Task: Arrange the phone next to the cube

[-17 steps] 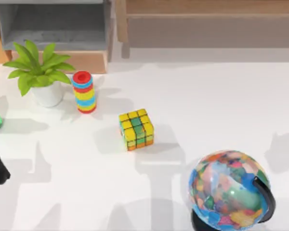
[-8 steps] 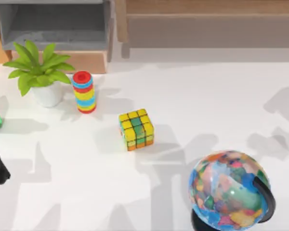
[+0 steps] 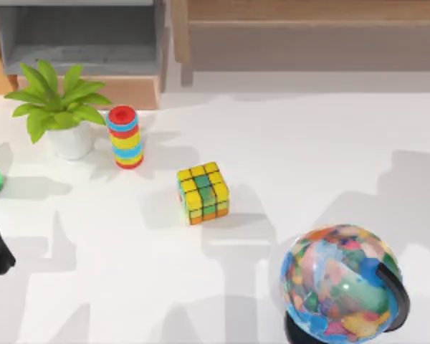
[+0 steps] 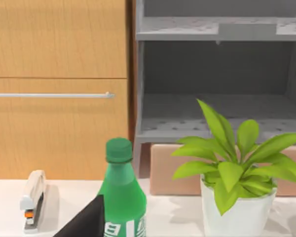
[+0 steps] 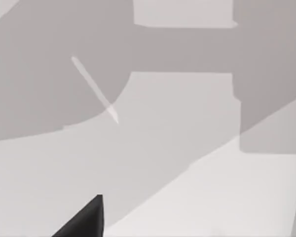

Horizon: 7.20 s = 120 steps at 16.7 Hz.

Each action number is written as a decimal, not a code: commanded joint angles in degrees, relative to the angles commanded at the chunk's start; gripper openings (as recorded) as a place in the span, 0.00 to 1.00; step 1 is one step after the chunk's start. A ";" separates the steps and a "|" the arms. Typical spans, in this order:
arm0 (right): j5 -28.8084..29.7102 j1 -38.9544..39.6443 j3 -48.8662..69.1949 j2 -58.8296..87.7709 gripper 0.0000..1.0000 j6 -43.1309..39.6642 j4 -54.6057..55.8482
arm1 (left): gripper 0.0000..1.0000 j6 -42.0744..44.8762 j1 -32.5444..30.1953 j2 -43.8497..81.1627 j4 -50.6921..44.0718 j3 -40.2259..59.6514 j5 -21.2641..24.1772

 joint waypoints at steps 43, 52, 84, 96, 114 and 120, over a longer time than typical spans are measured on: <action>3.00 -8.25 10.01 13.48 0.00 -4.84 2.62 | 1.00 0.00 0.00 0.00 0.00 0.00 0.00; 2.82 -8.18 12.29 10.91 0.00 -4.60 -1.85 | 1.00 0.00 0.00 0.00 0.00 0.00 0.00; 4.73 44.32 17.65 7.44 0.00 81.46 -10.36 | 1.00 0.00 0.00 0.00 0.00 0.00 0.00; 4.54 46.60 18.03 7.97 0.00 86.96 -10.86 | 1.00 0.00 0.00 0.00 0.00 0.00 0.00; 0.54 46.92 19.59 3.44 0.00 86.76 -7.28 | 1.00 0.00 0.00 0.00 0.00 0.00 0.00; -0.63 47.19 19.91 2.45 0.00 87.05 -5.92 | 1.00 0.00 0.00 0.00 0.00 0.00 0.00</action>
